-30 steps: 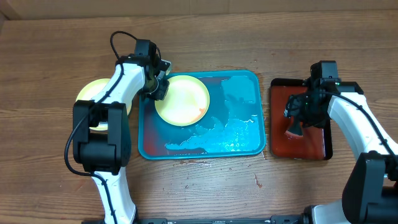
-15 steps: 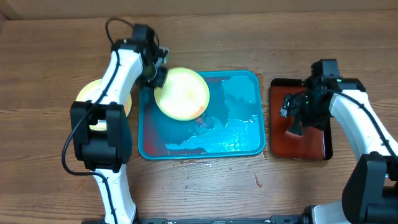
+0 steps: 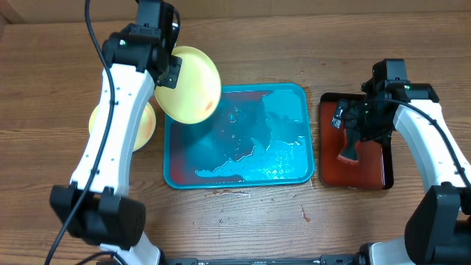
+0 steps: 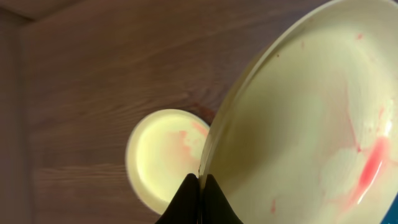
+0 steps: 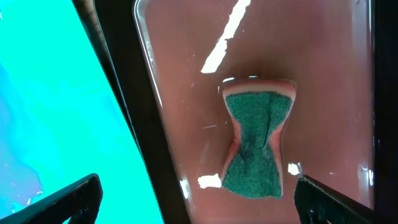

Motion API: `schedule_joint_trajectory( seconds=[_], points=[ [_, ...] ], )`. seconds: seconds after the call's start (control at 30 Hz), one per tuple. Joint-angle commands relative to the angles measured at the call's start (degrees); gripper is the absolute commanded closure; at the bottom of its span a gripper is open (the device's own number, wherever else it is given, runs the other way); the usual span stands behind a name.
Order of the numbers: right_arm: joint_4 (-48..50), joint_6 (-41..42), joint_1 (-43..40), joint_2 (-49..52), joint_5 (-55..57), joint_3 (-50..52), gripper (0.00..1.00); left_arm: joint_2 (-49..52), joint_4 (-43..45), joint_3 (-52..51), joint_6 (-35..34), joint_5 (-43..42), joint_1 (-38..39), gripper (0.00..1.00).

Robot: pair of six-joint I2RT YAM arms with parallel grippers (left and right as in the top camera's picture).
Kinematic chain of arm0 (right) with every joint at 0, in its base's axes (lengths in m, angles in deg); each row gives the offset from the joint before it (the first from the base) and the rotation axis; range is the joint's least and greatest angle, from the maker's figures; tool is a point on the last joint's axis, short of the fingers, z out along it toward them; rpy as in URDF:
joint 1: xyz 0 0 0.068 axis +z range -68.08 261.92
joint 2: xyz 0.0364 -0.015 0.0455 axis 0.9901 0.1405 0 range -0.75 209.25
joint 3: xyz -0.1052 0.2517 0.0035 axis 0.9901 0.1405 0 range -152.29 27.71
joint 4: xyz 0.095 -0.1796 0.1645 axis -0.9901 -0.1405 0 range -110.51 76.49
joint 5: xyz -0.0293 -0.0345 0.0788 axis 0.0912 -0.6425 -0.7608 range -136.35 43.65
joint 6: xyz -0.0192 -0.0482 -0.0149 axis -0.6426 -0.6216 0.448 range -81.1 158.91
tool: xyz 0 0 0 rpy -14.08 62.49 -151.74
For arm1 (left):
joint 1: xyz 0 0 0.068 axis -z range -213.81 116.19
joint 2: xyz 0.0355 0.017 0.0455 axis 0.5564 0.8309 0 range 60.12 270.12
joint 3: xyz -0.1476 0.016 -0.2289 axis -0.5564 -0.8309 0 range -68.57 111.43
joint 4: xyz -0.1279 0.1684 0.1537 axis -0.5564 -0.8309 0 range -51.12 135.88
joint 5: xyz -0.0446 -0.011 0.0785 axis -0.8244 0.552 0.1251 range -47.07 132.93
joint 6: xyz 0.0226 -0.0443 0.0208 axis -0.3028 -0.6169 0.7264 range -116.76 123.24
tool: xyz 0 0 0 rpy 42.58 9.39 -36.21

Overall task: Clean dirty plates on tray and stack at the side
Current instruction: 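Lift the yellow plate with left gripper and carry it onto the stack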

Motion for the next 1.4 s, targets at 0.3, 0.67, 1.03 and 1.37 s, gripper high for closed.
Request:
schedule_joint_trajectory(
  seconds=[0.3, 0.67, 1.03, 1.37],
  points=[
    [0.2, -0.2, -0.1, 0.0, -0.5, -1.3, 0.00, -2.5, -3.3, -7.5, -28.2, 47.9, 21.6, 0.96],
    [0.2, -0.2, -0.1, 0.0, -0.5, -1.3, 0.00, -2.5, 2.2, -18.4, -29.2, 61.2, 32.0, 0.96],
    [0.2, -0.3, -0.1, 0.0, -0.5, -1.3, 0.00, -2.5, 2.2, -18.4, -30.7, 58.3, 31.4, 0.96],
    [0.1, -0.7, -0.1, 0.0, -0.5, -1.3, 0.00, -4.8, 4.8, -18.4, -24.3, 16.7, 9.6, 0.96]
  ],
)
